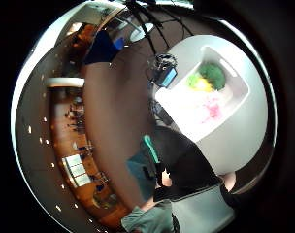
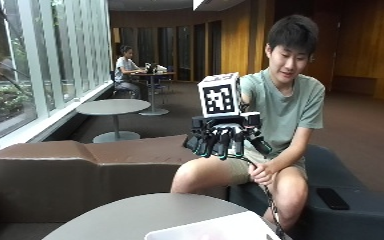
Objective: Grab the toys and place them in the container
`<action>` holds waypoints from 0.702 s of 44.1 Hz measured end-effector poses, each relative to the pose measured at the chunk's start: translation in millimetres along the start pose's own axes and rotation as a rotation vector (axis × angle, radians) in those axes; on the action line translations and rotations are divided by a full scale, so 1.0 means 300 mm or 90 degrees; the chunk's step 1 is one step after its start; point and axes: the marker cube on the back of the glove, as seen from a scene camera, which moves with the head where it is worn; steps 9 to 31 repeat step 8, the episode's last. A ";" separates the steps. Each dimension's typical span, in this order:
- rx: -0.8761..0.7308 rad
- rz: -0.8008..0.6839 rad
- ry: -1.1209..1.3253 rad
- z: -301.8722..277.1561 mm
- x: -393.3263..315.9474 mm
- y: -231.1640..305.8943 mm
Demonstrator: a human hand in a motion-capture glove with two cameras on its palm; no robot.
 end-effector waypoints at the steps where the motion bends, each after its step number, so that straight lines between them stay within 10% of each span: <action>1: 0.000 0.000 -0.005 0.002 -0.004 -0.001; 31: -0.007 -0.006 0.003 0.022 -0.029 -0.008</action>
